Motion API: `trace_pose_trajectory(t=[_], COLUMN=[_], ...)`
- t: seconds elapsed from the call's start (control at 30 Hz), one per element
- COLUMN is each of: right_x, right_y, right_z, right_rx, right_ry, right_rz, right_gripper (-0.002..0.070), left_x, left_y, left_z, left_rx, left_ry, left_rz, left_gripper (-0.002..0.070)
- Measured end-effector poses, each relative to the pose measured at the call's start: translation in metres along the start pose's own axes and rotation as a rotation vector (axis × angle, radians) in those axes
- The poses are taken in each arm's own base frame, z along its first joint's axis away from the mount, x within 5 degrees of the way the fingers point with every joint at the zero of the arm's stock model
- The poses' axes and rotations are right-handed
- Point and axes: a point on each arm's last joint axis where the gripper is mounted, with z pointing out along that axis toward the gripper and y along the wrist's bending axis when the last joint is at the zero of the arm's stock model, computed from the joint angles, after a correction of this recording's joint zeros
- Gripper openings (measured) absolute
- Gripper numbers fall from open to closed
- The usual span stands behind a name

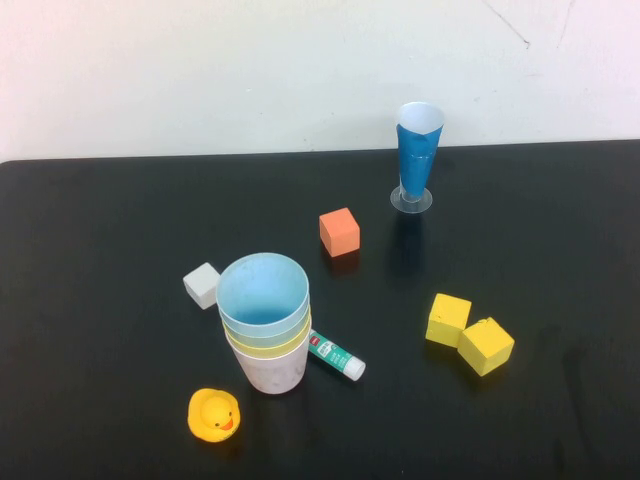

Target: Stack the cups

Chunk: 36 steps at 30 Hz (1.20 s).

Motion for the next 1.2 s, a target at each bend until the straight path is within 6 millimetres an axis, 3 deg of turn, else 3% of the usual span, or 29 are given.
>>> trace_pose_trajectory(t=[0.17,0.37,1.2], right_x=[0.025,0.042,0.042], right_y=[-0.002,-0.001,-0.001], right_z=[-0.003,-0.005,-0.006], right_rx=[0.223,0.273,0.278], right_ry=[-0.083,0.070,0.079], right_rz=[0.087,0.136,0.155], right_gripper=[-0.0001,-0.0001,-0.0001], left_x=[0.000,0.000,0.000], left_y=[0.000,0.000,0.000], left_z=[0.000,0.000,0.000], left_rx=[0.000,0.000,0.001], left_ry=[0.000,0.000,0.002], left_rz=[0.001,0.001,-0.001], left_gripper=[0.0001,0.0001,0.0001])
